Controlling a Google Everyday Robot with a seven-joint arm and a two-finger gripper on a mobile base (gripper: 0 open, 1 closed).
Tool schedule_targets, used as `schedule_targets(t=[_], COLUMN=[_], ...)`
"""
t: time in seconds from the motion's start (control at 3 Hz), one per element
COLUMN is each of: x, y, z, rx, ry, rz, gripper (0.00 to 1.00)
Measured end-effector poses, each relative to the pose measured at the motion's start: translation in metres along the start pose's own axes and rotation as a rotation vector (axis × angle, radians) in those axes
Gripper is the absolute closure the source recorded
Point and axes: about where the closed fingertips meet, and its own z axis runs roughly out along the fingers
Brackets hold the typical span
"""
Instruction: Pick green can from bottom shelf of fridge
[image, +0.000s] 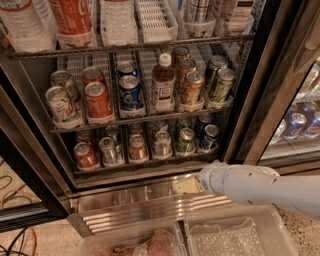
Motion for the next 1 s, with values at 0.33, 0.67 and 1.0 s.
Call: schedule_targets(t=[0.33, 0.67, 1.0], x=[-0.004, 0.005, 0.008], y=[-0.001, 0.000, 0.005], z=[-0.005, -0.022, -0.031], rx=[0.026, 0.083, 0.135], ry=[-0.050, -0.129, -0.213], rz=[0.010, 0.055, 0.083], gripper=[0.00, 0.00, 0.00])
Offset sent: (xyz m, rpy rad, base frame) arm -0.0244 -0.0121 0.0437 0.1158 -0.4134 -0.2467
